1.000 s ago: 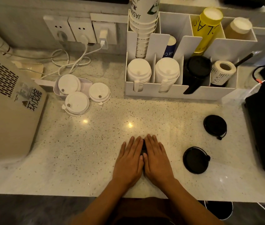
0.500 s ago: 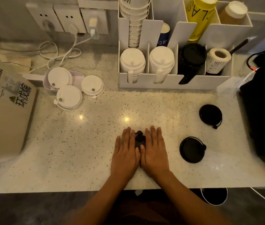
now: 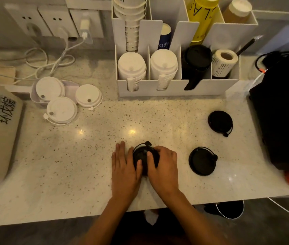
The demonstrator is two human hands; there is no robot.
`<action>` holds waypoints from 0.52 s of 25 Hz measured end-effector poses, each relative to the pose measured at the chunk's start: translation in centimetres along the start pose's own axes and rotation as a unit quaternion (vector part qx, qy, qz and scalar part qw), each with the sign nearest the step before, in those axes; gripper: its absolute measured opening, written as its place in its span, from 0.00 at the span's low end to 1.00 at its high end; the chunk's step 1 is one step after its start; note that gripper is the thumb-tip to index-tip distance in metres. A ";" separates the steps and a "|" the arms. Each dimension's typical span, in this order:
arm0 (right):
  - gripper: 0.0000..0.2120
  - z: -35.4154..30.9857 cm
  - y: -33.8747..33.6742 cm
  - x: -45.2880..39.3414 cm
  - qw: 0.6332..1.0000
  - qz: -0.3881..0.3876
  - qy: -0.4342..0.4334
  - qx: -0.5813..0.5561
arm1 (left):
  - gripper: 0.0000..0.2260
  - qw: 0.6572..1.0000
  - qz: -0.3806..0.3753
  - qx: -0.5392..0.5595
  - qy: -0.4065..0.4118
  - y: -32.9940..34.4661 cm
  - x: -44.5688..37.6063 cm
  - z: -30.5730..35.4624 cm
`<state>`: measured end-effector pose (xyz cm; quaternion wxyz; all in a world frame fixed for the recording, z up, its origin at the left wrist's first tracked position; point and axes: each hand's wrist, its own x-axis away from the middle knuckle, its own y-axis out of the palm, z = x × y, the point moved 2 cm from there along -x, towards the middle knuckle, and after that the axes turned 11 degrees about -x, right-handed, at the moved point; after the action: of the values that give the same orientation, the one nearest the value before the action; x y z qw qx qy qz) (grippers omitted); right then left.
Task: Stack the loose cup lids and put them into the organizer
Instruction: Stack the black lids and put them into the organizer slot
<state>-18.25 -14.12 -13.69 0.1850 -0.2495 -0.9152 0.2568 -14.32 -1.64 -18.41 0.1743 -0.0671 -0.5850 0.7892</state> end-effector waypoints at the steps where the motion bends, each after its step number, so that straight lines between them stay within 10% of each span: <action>1: 0.12 -0.3 -0.2 0.1 0.997 -0.019 0.043 -0.067 | 0.28 0.999 -0.002 0.035 -0.006 -0.3 0.0 -0.1; 6: 0.05 -1.6 -2.0 1.0 0.958 -0.084 0.128 -0.244 | 0.17 0.946 -0.056 0.303 -0.102 -4.2 0.3 0.0; 10: 0.06 -2.6 -4.5 1.8 0.919 -0.175 0.152 -0.319 | 0.17 0.779 -0.203 0.573 -0.152 -7.7 0.8 0.0; 13: 0.08 -3.2 -5.4 2.9 0.908 -0.205 0.155 -0.331 | 0.19 0.731 -0.259 0.616 -0.141 -8.7 1.7 0.4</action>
<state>-21.07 -15.36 -7.52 0.2799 -0.1405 -0.9384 -0.1461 -14.32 0.84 -9.84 0.2906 0.3206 0.0165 0.9014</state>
